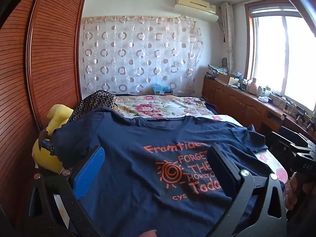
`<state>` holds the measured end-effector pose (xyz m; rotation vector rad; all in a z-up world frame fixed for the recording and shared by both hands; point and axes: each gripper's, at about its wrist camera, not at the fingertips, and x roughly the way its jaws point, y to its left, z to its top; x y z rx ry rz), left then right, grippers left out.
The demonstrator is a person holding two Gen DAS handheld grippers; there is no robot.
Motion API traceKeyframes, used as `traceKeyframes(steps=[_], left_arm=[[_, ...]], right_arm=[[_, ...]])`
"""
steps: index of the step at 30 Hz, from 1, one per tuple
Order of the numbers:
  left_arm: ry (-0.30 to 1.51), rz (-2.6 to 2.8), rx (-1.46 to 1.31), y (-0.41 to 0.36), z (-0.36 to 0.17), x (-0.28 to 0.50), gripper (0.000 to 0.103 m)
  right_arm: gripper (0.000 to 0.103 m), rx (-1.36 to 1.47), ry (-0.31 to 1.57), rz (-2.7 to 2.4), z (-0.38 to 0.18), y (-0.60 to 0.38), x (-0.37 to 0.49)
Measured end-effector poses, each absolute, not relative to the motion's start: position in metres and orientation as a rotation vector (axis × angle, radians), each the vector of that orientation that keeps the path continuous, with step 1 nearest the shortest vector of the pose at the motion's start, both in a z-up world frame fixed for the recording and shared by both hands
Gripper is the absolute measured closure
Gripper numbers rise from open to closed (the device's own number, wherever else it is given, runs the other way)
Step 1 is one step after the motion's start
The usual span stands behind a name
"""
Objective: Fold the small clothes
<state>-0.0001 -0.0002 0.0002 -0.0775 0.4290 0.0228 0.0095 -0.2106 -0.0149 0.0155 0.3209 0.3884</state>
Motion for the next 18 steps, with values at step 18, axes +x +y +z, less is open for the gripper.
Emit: traceKeyframes(steps=[18], left_arm=[[0.413,0.036,-0.065,0.007,0.001,-0.002,0.000]], right_arm=[[0.000,0.008,0.319,0.387,-0.017,-0.208,0.008]])
